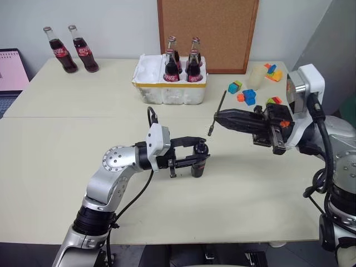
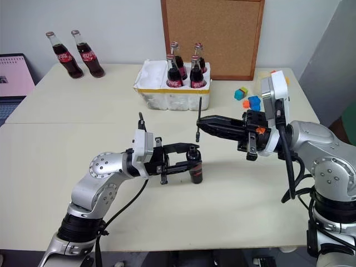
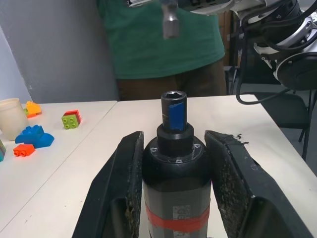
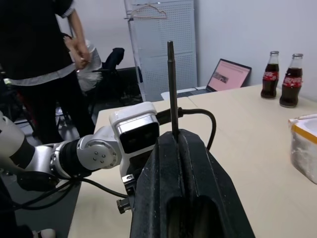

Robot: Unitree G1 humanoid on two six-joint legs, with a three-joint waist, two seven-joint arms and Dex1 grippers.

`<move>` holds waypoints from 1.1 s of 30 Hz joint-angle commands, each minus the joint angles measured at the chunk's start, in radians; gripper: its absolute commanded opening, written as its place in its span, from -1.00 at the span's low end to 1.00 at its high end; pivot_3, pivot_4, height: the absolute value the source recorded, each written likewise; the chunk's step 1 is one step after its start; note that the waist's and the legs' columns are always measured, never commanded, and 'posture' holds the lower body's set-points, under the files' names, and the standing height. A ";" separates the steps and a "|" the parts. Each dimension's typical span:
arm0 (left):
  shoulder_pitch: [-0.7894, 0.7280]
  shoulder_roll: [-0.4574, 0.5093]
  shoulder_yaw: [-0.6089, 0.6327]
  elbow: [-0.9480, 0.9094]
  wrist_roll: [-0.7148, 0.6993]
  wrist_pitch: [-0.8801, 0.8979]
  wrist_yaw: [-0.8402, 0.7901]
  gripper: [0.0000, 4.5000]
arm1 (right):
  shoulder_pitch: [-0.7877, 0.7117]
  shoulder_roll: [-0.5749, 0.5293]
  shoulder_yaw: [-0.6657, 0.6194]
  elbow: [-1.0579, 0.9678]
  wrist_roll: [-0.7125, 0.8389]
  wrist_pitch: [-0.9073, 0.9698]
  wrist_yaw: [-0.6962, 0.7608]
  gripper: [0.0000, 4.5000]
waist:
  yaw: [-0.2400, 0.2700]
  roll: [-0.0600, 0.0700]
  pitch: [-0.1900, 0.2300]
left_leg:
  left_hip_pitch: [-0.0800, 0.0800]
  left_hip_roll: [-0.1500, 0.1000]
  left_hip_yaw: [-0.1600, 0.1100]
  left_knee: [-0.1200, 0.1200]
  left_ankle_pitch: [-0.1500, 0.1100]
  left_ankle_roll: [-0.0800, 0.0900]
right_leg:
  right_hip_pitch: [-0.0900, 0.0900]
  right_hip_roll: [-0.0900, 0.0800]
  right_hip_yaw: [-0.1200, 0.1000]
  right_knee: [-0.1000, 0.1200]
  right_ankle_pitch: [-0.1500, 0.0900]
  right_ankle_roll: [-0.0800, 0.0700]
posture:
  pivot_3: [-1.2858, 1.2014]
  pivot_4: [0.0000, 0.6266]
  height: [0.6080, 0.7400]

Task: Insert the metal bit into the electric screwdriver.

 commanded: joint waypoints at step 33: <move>0.009 0.010 -0.027 0.006 0.010 -0.019 -0.012 -0.30 | -0.013 -0.038 0.110 0.017 -0.089 -0.117 0.075 -1.00 | 0.000 0.000 0.000 | 0.001 0.000 0.000 0.000 0.000 0.000 | 0.001 0.000 0.000 0.000 0.000 0.000 | 0.03 -0.52 1.00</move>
